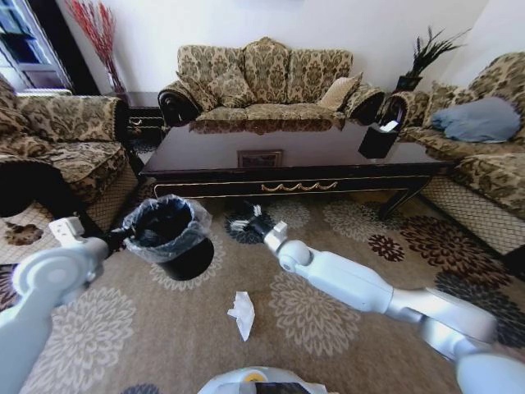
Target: Move to the front of the table and pick up the trash from the floor, then place it into the trash bin.
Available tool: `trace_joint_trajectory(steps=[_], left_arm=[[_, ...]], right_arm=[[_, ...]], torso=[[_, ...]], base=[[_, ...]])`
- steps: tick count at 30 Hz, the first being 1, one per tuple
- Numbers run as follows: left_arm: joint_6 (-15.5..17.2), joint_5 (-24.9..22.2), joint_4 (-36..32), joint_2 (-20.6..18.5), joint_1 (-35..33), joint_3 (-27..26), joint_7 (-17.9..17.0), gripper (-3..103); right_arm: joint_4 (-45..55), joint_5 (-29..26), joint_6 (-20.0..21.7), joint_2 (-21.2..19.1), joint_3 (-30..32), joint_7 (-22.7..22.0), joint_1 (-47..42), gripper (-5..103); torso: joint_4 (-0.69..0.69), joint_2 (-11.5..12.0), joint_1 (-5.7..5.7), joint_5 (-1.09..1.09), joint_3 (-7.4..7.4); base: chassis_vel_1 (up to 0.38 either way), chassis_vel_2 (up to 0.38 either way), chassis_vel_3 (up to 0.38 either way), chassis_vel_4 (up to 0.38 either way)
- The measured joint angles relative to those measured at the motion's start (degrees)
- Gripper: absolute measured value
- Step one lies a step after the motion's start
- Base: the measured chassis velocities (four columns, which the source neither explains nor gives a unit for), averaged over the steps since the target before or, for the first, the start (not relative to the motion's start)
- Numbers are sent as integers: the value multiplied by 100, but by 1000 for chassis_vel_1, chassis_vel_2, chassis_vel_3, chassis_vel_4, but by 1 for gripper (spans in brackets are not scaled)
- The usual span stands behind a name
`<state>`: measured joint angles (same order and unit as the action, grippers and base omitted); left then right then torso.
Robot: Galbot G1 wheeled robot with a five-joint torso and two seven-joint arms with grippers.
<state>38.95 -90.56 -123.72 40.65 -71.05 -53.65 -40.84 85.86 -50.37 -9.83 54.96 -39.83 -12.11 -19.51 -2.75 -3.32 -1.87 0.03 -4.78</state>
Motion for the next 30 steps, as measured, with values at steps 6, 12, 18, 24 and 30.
trace_joint_trajectory(steps=[6,12,18,24,30], left_arm=[[29,-75,-38,-148,-51,-155,-7,4],[30,-37,-50,-121,-110,-129,-5,4],[31,-8,-65,-70,-126,-108,-22,4],[42,14,-26,-71,-140,-103,-18,4],[46,35,27,-50,-133,-67,-17,4]], right_arm=[[-350,-484,540,-88,-109,158,-430,100],[-714,-129,686,-83,-401,941,-649,100],[-2014,932,127,234,-661,2251,-875,100],[-2228,896,107,315,-671,2322,-1037,95],[-2594,946,-83,400,-766,2930,-1104,83]], torso=[[2,0,0,-2,0],[1,0,0,-2,0],[0,0,0,-2,0],[1,0,0,-2,0],[0,0,0,-3,0]], base=[[0,0,0,0],[0,0,0,0],[0,0,0,0],[0,0,0,0],[0,0,0,0]])
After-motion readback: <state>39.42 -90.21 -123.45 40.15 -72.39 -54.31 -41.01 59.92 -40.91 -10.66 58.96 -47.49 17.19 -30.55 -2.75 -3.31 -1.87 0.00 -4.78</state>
